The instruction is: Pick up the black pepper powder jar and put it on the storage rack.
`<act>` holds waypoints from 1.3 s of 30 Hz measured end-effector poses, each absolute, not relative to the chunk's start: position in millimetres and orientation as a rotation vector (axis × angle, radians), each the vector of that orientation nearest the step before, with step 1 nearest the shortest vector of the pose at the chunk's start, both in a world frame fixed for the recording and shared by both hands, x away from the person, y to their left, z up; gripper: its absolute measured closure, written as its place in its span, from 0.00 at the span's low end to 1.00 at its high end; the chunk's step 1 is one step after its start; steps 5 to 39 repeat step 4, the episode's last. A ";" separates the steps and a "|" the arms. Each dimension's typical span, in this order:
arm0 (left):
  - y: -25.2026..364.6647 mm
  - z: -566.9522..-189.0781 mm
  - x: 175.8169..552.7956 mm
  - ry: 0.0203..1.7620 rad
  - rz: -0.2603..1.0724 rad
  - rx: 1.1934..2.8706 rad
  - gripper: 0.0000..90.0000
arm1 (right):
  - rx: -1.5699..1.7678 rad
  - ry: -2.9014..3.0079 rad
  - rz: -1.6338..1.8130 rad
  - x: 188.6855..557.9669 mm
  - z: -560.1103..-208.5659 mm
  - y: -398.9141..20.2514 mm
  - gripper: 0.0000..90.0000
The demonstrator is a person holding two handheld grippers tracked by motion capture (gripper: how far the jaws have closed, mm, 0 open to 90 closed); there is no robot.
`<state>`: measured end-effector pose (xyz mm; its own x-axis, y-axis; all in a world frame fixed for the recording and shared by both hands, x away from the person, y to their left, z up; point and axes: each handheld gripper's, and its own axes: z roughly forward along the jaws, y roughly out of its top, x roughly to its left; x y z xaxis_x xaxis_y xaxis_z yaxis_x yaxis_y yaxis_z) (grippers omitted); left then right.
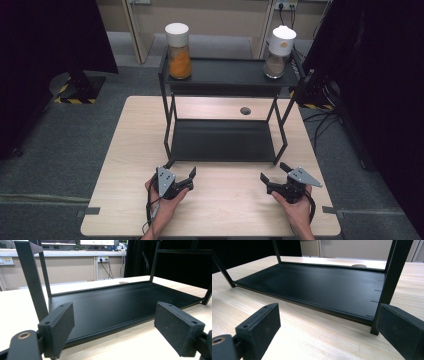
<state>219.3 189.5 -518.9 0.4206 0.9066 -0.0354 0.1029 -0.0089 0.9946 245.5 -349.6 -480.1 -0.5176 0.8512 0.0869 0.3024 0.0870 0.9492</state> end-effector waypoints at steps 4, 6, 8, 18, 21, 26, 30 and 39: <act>189.5 -518.7 219.4 0.958 0.821 1.449 0.18 | 1.133 1.865 1.443 245.2 -480.3 -350.6 0.06; 189.5 -518.7 219.4 0.958 0.821 1.449 0.18 | 1.133 1.865 1.443 245.2 -480.3 -350.6 0.06; 189.5 -518.7 219.4 0.958 0.821 1.449 0.18 | 1.133 1.865 1.443 245.2 -480.3 -350.6 0.06; 189.5 -518.7 219.4 0.958 0.821 1.449 0.18 | 1.133 1.865 1.443 245.2 -480.3 -350.6 0.06; 189.5 -518.7 219.4 0.958 0.821 1.449 0.18 | 1.133 1.865 1.443 245.2 -480.3 -350.6 0.06; 189.5 -518.7 219.4 0.958 0.821 1.449 0.18 | 1.133 1.865 1.443 245.2 -480.3 -350.6 0.06; 189.5 -518.7 219.4 0.958 0.821 1.449 0.18 | 1.133 1.865 1.443 245.2 -480.3 -350.6 0.06; 189.5 -518.7 219.4 0.958 0.821 1.449 0.18 | 1.133 1.865 1.443 245.2 -480.3 -350.6 0.06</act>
